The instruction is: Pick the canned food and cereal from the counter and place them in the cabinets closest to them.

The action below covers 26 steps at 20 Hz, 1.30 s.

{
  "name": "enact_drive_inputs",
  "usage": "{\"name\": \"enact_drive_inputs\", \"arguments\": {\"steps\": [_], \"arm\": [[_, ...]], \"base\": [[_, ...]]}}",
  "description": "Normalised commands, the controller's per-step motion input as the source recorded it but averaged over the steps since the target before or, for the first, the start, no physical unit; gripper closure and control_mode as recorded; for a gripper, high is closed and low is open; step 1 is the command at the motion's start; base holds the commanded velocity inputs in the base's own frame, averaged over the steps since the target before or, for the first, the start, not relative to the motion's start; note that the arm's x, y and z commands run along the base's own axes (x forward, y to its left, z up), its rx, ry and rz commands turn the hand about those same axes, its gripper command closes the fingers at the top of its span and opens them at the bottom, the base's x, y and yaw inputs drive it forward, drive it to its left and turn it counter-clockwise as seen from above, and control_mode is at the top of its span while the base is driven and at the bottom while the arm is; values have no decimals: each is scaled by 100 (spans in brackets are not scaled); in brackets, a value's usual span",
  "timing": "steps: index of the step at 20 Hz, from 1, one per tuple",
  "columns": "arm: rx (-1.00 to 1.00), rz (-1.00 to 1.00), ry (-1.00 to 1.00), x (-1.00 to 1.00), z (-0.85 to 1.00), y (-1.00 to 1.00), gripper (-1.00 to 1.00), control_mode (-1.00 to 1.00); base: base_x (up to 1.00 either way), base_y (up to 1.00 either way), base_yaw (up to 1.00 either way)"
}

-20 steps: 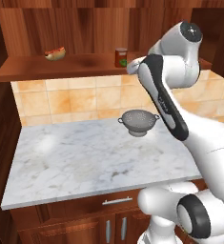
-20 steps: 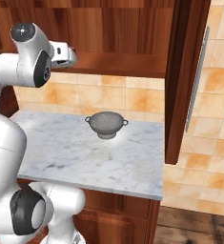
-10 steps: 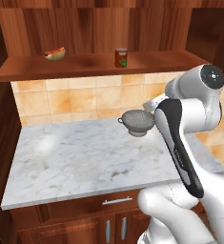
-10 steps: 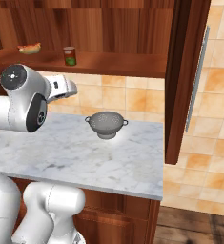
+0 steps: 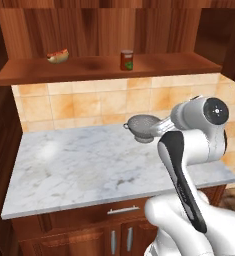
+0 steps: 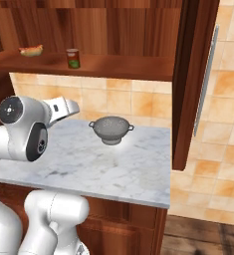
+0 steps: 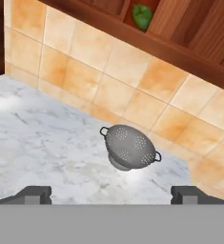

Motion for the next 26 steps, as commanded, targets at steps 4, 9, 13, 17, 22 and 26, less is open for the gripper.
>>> {"name": "enact_drive_inputs", "arguments": {"steps": [4,9,13,17,22,26], "arm": [[0,0,0,0,0,0,-100,100],[0,0,0,0,0,0,-100,100],[0,0,0,0,0,0,-100,100],[0,0,0,0,0,0,-100,100],[0,0,0,0,0,0,-100,100],[0,0,0,0,0,0,-100,100]], "base": [[-74,-17,0],[-85,-24,0],[-76,-17,0],[-56,-6,0],[-49,-3,0],[-22,-2,0]]}}
